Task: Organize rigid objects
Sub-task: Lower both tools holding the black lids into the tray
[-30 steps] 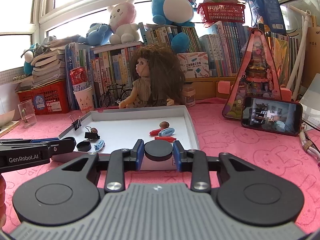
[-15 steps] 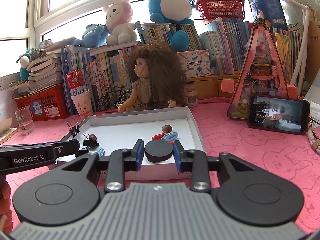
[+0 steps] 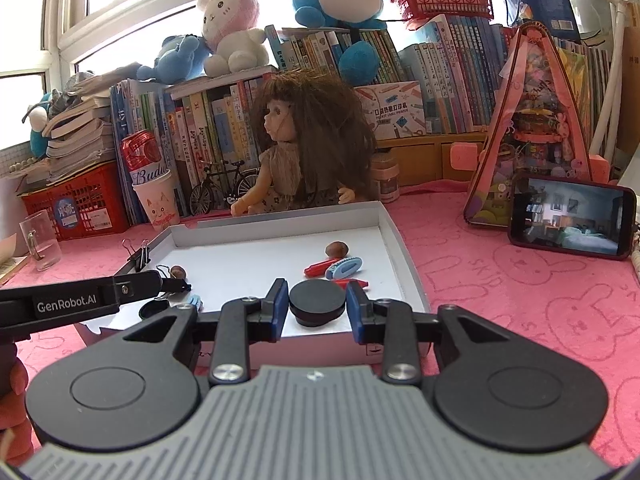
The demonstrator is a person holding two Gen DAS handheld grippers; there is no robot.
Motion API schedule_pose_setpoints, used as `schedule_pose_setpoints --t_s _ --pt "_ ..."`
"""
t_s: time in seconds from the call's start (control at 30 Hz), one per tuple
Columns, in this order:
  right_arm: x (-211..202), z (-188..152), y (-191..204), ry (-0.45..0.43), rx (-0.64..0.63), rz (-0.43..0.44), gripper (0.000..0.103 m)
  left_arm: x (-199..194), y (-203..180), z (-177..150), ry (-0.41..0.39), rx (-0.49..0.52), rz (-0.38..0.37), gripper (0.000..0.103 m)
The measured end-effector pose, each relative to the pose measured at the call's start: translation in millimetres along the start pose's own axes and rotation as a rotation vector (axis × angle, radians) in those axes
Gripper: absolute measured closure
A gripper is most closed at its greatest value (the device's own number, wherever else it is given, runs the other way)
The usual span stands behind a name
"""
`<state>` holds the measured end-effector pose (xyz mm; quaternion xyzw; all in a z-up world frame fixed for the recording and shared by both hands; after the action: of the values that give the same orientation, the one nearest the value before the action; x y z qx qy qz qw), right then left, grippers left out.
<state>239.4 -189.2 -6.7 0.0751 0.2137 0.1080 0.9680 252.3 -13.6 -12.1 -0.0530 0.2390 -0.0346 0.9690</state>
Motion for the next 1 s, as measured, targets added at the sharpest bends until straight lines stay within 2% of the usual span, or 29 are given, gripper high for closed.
schedule_pose_setpoints --t_s 0.37,0.47,0.6,0.73,0.83,1.0 --pt "8 2 -2 0.005 -0.012 -0.003 0.066 11 3 1 0.002 0.011 0.014 0.074" --pt "9 13 -9 -0.006 -0.027 -0.010 0.066 15 8 13 -0.010 0.030 0.016 0.074" --pt "15 27 -15 -0.012 -0.037 -0.004 0.066 26 18 33 -0.015 0.006 0.019 0.074" --pt "25 33 -16 0.000 -0.040 0.001 0.066 40 21 41 0.011 -0.013 0.017 0.074" --pt "36 34 -16 0.019 -0.042 0.007 0.066 52 18 45 0.022 0.019 0.017 0.074" --pt "58 42 -17 0.053 0.025 0.053 0.066 74 19 58 0.042 0.037 0.024 0.074"
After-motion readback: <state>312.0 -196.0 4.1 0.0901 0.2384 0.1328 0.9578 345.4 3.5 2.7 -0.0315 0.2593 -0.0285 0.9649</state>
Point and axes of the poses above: each gripper's, at about its wrist camera, not at the fingertips, and x roughly the way its jaws point, y to its left, z to its top, the point moved 9 cm from there along x, roughly the way its jaws point, and after that the axes turned 6 degrees about z, right-handed, at the moved point
